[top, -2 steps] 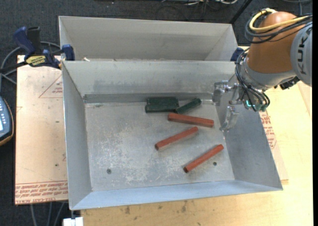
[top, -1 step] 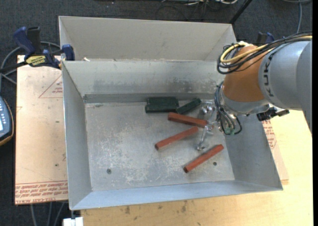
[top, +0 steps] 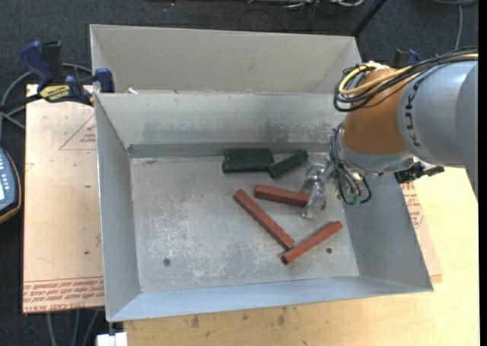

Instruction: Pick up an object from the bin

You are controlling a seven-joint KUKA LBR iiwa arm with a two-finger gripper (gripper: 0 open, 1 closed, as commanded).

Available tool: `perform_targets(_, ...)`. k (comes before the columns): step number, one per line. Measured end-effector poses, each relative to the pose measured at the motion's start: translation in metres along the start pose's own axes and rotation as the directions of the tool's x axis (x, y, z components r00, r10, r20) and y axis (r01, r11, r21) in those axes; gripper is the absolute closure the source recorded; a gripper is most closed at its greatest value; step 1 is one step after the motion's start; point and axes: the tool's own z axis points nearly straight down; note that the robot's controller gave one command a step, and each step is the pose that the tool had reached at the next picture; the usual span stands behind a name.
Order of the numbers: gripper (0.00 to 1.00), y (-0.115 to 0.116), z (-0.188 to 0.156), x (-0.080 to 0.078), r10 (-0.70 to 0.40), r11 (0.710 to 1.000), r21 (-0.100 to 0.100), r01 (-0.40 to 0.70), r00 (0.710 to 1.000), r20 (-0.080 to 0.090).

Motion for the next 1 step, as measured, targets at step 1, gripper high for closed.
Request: perform_targets(1,1.00,-0.0165,-0.1631,-0.0675,-0.346,0.938,0.003,0.346,0.938,0.009)
